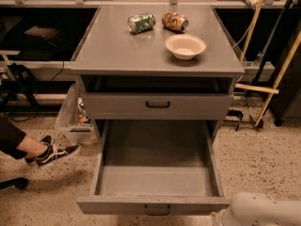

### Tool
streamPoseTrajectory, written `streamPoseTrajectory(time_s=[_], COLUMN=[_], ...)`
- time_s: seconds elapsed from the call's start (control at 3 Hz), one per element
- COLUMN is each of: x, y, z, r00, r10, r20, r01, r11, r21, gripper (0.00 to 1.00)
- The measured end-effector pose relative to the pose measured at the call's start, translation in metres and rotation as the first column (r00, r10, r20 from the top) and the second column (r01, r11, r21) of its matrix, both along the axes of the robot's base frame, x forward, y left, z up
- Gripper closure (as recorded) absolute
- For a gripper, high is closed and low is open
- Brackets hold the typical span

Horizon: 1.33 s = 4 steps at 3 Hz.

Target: Close middle drawer

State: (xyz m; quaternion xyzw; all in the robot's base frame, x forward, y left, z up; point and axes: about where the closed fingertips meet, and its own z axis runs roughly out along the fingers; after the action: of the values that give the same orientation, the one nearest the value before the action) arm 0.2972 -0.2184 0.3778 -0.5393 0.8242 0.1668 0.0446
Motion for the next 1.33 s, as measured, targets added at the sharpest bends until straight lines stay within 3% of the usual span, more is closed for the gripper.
streamPoseTrajectory(time_s=[0.33, 0.67, 1.0, 1.33], x=[0.045, 0.084, 0.123, 0.152], y=[0.017, 0.050, 0.095, 0.140], z=[-0.051, -0.074, -0.035, 0.030], r00=[0.9986, 0.9983, 0.9856, 0.9436], r10=[0.041, 0.059, 0.096, 0.118], r20=[-0.035, 0.003, 0.140, 0.309], r01=[-0.039, -0.059, -0.106, -0.140], r11=[0.998, 0.995, 0.992, 0.989], r21=[0.051, 0.082, 0.070, 0.050], gripper=[0.00, 0.00, 0.00, 0.00])
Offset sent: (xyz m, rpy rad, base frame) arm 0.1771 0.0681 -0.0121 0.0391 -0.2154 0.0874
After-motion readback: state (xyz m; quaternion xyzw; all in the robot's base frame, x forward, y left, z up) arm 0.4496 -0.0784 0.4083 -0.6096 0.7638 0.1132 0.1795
